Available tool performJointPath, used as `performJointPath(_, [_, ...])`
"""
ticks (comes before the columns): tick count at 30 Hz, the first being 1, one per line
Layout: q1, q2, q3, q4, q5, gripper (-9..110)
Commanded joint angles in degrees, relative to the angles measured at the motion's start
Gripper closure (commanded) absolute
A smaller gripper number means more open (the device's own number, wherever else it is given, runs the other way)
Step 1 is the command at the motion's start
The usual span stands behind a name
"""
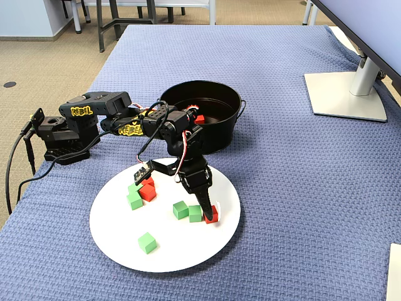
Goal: Pick up the red cubes from the white plate and place them in the black recipient
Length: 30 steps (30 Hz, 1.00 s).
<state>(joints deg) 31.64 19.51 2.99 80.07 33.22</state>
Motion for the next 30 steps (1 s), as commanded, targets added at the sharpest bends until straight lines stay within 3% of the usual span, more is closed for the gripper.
performJointPath(1, [1.0, 1.6, -3.2, -2.5, -2.2, 89])
performJointPath(12, [2.3, 1.8, -1.8, -4.2, -2.3, 89])
performJointPath(30, [2.7, 1.5, -1.8, -4.5, -4.0, 99])
